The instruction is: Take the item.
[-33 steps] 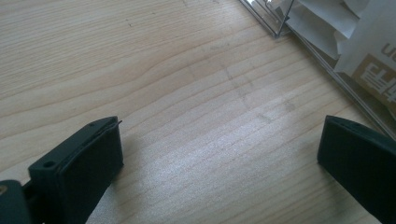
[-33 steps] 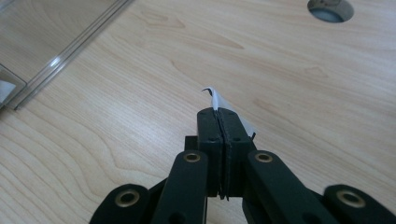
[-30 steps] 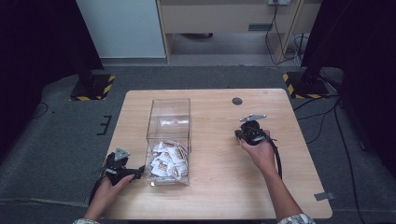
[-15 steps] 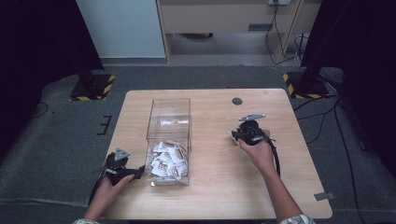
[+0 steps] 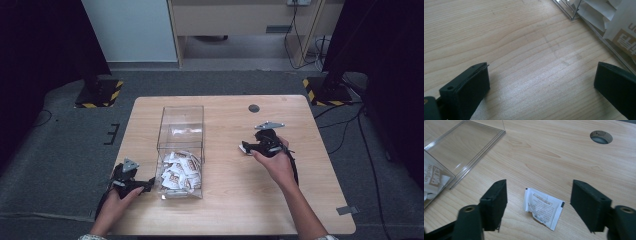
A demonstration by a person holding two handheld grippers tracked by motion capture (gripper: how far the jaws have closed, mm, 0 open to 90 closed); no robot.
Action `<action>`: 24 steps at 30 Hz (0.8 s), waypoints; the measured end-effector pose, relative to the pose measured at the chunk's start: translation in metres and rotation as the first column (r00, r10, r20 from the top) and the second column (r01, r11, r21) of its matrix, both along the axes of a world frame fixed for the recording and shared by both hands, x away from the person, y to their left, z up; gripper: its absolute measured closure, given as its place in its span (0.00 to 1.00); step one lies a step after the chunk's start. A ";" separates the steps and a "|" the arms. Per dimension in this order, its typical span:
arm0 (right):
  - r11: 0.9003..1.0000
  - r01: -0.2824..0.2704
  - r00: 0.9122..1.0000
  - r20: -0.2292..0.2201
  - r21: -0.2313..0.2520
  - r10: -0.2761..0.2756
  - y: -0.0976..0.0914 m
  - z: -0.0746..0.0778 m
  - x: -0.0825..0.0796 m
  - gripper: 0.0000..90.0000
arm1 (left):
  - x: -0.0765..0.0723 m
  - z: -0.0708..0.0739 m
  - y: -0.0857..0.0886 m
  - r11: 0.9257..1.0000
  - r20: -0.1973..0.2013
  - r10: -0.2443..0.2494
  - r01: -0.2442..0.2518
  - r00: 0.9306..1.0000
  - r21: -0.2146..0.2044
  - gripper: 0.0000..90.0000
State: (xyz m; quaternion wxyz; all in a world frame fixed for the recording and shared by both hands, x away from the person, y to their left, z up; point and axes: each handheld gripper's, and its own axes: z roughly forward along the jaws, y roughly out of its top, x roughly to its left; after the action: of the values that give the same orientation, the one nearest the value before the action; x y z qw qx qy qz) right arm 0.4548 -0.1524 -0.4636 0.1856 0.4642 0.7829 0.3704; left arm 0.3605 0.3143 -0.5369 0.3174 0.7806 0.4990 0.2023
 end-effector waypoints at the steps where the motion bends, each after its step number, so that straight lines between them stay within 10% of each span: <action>1: 1.000 0.003 1.000 0.002 0.000 -0.003 0.001 0.001 -0.002 0.27 | 0.000 0.000 0.000 1.000 0.000 0.000 0.000 1.000 0.000 0.00; 24: 1.000 -0.016 1.000 -0.018 -0.003 0.016 -0.022 -0.032 -0.066 0.07 | 0.000 0.000 0.000 1.000 0.000 0.000 0.000 1.000 0.000 0.00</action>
State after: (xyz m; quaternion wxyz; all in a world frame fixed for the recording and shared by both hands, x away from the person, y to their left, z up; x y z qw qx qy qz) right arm 0.3884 -0.1748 -0.4960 0.1764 0.4608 0.7889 0.3664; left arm 0.3605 0.3143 -0.5370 0.3173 0.7805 0.4991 0.2023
